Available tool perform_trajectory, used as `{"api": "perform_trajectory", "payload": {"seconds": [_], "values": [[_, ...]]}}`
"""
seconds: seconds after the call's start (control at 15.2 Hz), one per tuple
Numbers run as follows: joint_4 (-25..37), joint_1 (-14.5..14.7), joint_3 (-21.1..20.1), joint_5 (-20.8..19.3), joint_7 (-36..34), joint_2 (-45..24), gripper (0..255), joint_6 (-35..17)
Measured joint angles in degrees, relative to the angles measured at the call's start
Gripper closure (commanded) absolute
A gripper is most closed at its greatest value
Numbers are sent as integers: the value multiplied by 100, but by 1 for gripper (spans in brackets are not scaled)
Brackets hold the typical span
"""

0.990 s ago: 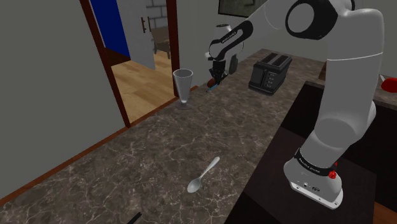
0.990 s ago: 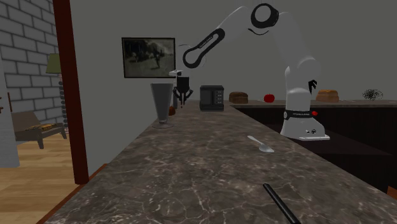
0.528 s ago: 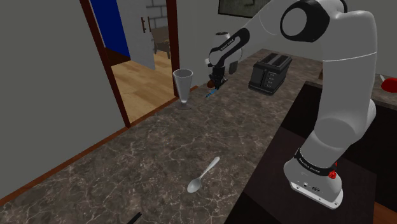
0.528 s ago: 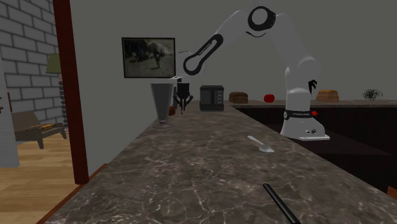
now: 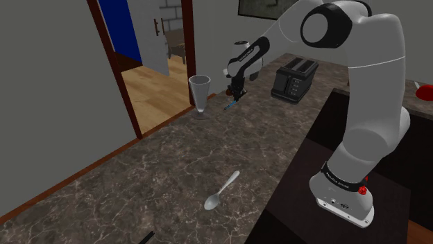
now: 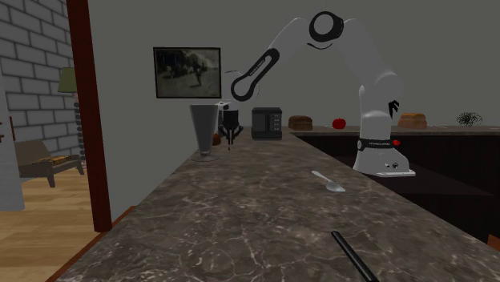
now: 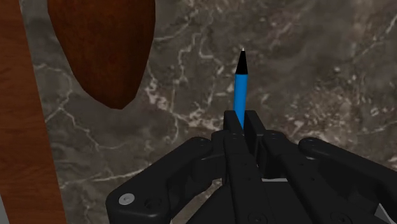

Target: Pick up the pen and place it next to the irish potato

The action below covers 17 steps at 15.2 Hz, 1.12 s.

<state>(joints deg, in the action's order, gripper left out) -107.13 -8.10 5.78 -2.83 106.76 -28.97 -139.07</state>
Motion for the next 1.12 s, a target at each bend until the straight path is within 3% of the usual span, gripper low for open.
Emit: {"api": "perform_trajectory", "payload": {"seconds": [0.2, 0.26, 0.66, 1.12], "values": [[1, 0, 0, 0, 0, -4, 255, -4], [1, 0, 0, 0, 0, -4, 0, -4], [1, 0, 0, 0, 0, -4, 0, -4], [26, 47, 13, -29, -15, 490, 0, 511]]}}
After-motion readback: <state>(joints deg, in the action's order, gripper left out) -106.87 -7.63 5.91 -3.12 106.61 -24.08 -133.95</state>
